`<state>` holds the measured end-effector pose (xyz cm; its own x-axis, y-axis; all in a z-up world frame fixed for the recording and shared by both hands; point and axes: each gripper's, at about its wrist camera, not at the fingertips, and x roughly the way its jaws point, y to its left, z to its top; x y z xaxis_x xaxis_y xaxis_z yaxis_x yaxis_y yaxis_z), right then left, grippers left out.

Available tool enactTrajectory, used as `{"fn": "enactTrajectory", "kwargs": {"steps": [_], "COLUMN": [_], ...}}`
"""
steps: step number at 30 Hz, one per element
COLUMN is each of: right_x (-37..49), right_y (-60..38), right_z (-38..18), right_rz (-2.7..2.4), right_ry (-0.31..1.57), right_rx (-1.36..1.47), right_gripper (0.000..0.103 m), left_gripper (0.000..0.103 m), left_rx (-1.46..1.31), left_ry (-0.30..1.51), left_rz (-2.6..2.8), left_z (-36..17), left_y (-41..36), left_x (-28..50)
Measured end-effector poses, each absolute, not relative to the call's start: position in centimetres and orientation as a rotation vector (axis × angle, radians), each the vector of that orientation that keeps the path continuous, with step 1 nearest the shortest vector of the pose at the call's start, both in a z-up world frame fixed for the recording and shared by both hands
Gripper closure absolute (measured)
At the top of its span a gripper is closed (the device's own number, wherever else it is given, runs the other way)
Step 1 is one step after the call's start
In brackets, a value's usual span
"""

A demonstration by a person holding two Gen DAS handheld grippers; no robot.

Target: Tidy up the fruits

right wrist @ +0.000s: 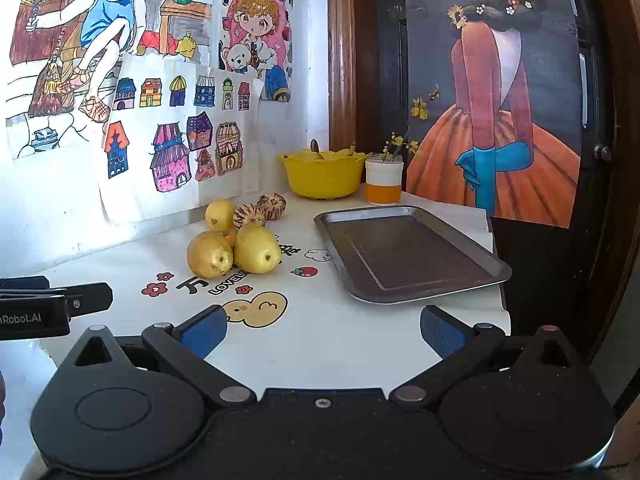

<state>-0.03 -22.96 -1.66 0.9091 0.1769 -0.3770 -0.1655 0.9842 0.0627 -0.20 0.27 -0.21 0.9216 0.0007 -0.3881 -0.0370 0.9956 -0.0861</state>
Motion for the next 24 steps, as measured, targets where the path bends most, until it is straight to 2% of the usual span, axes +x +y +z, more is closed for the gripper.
{"fn": "enactTrajectory", "kwargs": {"steps": [24], "right_x": [-0.09], "right_y": [-22.64], "right_z": [-1.70], "right_rz": [0.178], "right_ry": [0.397], "right_rx": [0.030], "right_gripper": [0.000], "left_gripper": [0.000], "left_rx": [-0.097], "left_ry": [0.401], "left_rz": [0.019], "left_z": [-0.22], "left_y": [0.52], "left_x": [-0.11]}}
